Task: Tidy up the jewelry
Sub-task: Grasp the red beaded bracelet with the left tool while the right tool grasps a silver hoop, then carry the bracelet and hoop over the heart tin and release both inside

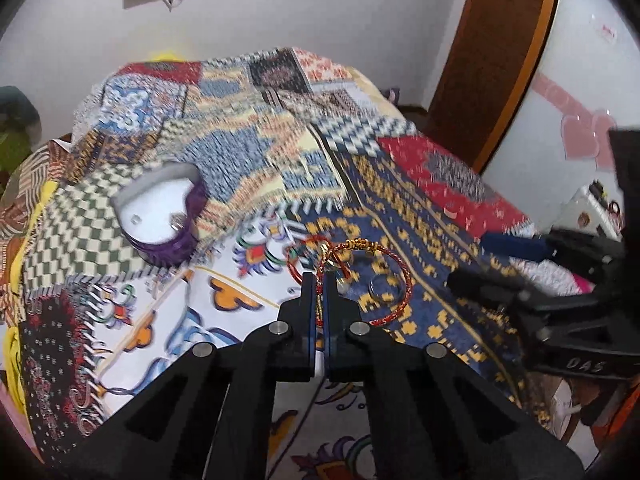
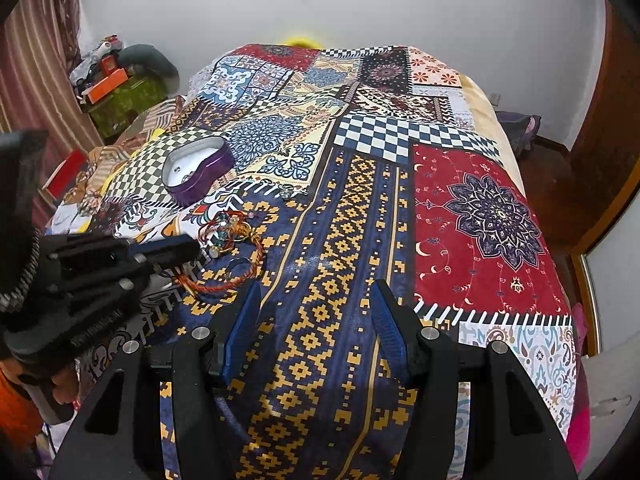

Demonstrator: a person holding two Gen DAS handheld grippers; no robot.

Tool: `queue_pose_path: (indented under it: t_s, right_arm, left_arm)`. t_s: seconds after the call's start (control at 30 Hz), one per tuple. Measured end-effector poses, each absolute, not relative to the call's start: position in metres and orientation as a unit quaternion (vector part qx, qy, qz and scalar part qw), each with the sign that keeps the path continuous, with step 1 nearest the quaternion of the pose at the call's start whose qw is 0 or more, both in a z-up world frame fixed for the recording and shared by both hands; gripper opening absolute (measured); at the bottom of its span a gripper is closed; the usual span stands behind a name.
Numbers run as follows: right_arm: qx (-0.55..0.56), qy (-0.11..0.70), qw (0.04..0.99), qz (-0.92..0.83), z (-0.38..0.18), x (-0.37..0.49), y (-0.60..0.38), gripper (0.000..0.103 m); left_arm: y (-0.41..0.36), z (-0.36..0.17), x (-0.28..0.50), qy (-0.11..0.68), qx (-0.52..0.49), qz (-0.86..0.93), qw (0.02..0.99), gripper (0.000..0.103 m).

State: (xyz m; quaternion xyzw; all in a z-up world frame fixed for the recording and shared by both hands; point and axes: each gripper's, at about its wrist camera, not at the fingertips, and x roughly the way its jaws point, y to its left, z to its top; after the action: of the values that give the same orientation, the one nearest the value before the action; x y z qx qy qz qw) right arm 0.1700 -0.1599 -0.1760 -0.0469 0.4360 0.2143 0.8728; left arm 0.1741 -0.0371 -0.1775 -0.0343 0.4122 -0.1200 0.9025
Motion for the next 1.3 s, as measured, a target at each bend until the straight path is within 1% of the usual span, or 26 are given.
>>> queue_pose_path:
  t_s: [0.2, 0.5, 0.53, 0.57, 0.6, 0.63, 0.67, 0.7, 0.87, 1.3]
  right_arm:
    - [-0.053, 0.439, 0.865, 0.237, -0.175, 0.173, -0.146, 0.053]
    - [-0.097, 0.45, 0.85, 0.256, -0.19, 0.182, -0.109, 0.052]
    - [-0.104, 0.451, 0.849, 0.255, -0.192, 0.182, -0.106, 0.047]
    - [-0.11, 0.452, 0.847, 0.255, -0.194, 0.183, -0.104, 0.04]
    - [-0.12, 0.452, 0.847, 0.255, -0.196, 0.183, -0.101, 0.037]
    - [-0.125, 0.449, 0.847, 0.255, -0.196, 0.182, -0.1, 0.032]
    - [-0.129, 0.447, 0.847, 0.256, -0.196, 0.181, -0.099, 0.023]
    - [-0.131, 0.447, 0.846, 0.257, -0.195, 0.181, -0.098, 0.02]
    - [-0.12, 0.446, 0.849, 0.258, -0.187, 0.181, -0.1, 0.02]
    - [-0.109, 0.403, 0.87, 0.263, -0.149, 0.173, -0.09, 0.02]
  left_arm:
    - [-0.014, -0.164, 0.164, 0.392, -0.044, -0.102, 0.913, 0.001]
    - [0.009, -0.168, 0.153, 0.39, -0.048, -0.081, 0.916, 0.001]
    - [0.011, -0.168, 0.152, 0.39, -0.051, -0.08, 0.916, 0.001]
    - [0.012, -0.168, 0.152, 0.389, -0.052, -0.079, 0.916, 0.001]
    - [0.014, -0.168, 0.151, 0.389, -0.055, -0.078, 0.916, 0.001]
    - [0.015, -0.168, 0.15, 0.388, -0.056, -0.078, 0.917, 0.001]
    - [0.017, -0.168, 0.15, 0.387, -0.058, -0.076, 0.917, 0.001]
    - [0.018, -0.168, 0.149, 0.386, -0.06, -0.076, 0.918, 0.001]
    - [0.024, -0.163, 0.146, 0.377, -0.065, -0.069, 0.921, 0.001]
    - [0.045, -0.139, 0.14, 0.349, -0.072, -0.048, 0.933, 0.001]
